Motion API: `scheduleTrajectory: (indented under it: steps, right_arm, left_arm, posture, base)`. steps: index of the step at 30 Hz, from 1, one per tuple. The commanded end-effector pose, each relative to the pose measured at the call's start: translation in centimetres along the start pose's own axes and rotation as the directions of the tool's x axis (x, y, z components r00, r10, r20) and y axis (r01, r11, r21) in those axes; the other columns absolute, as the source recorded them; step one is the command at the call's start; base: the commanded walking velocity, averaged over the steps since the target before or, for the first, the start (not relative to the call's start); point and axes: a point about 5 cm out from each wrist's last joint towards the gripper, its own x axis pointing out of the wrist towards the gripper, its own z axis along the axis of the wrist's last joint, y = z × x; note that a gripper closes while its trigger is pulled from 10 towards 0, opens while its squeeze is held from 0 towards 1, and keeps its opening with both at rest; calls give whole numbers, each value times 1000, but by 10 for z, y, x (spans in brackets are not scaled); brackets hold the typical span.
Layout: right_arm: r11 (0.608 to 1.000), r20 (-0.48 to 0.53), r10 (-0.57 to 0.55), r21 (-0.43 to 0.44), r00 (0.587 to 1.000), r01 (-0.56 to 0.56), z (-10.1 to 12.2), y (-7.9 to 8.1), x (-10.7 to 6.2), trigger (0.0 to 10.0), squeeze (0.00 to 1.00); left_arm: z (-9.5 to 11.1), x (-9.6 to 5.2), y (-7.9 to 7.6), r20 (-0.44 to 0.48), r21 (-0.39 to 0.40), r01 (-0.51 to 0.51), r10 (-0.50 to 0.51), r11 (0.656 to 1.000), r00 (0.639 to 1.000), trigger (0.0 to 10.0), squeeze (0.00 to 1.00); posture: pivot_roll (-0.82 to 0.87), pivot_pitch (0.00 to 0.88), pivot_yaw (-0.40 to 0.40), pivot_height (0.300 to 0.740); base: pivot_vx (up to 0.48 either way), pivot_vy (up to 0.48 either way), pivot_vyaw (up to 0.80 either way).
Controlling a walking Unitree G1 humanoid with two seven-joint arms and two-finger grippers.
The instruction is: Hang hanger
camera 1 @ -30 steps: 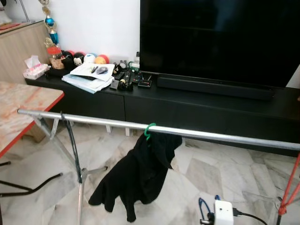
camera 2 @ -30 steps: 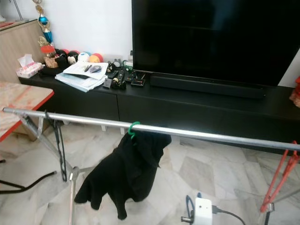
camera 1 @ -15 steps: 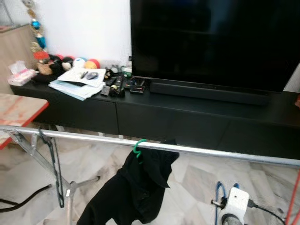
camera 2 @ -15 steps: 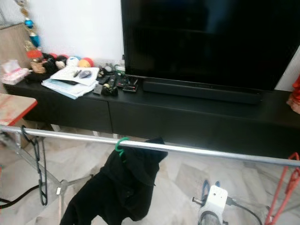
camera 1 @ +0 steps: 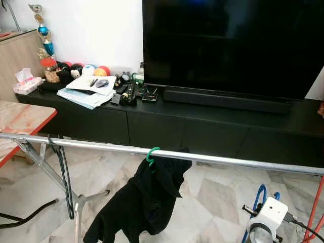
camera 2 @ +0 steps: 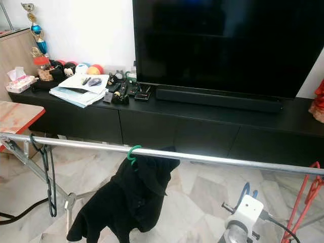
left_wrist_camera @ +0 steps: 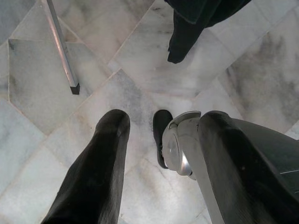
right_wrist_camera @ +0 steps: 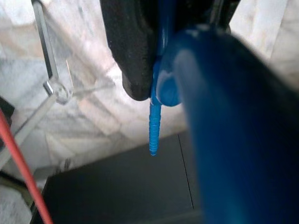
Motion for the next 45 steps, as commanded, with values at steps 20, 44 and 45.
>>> scheduleTrajectory:
  steps: [20,44,45]
  right_arm:
    - [999,200,-53,3,978,54,34,0,6,10000,0]
    - [995,300,11,-97,954,19,60,10,12,10000,0]
    - [996,303,9,-92,953,20,62,10,13,10000,0]
  left_arm:
    - [-2,0,-1,-13,46,16,-15,999,1000,10000,0]
    - [-4,-1,-1,-30,51,14,-12,999,999,10000,0]
    - [-4,-1,-1,-30,51,15,-13,999,999,10000,0]
  posture:
    - [155,0,-15,740]
    - [153,0,-12,740]
    - [153,0,-12,740]
  base:
    - [0,0,0]
    - [0,0,0]
    - [0,0,0]
